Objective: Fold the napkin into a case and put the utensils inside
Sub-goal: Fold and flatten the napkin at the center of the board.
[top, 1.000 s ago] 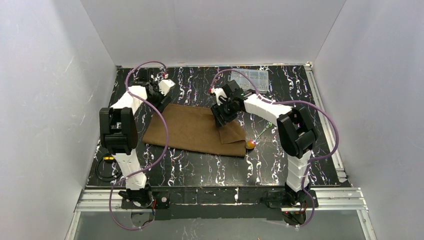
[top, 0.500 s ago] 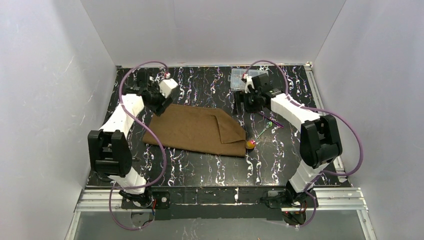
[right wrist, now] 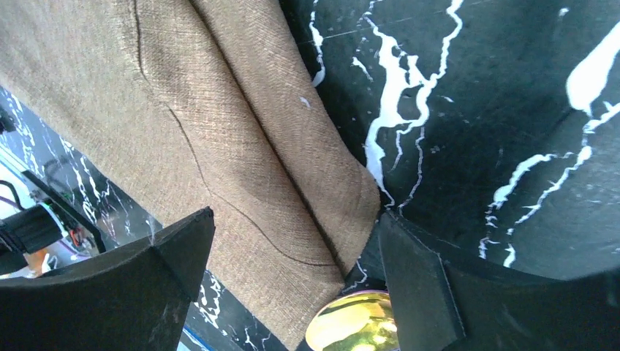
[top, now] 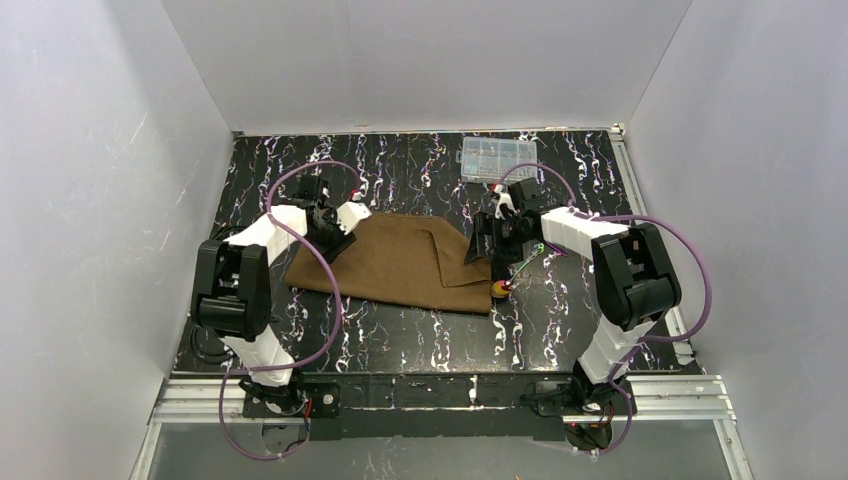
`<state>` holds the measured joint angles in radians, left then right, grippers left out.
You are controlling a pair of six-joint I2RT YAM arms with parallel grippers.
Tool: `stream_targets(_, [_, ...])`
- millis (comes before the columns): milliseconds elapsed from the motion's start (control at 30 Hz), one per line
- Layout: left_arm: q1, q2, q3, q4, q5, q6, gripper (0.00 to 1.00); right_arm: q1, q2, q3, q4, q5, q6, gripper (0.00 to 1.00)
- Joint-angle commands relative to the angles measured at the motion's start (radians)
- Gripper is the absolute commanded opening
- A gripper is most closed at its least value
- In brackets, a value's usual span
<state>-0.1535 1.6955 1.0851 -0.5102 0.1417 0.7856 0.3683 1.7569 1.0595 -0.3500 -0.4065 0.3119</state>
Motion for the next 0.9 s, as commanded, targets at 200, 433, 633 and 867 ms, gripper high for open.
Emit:
stream_targets(200, [-0.001,0.010,-0.097,0.101,-0.066,0.096,0.42,-0.049,0.025,-0.083,0.208,-0.188,0.096,0.90])
stream_targets(433, [-0.001,0.009,-0.128,0.121,-0.092,0.127,0.40,-0.054,-0.047,-0.106,0.442,-0.327,0.277,0.86])
stream_targets(633, [-0.001,0.018,-0.115,0.117,-0.094,0.125,0.38,-0.053,-0.212,-0.091,0.385,-0.328,0.259,0.87])
stream_targets(867, [-0.003,0.026,-0.091,0.096,-0.097,0.115,0.37,-0.055,-0.219,-0.147,0.225,-0.163,0.128,0.88])
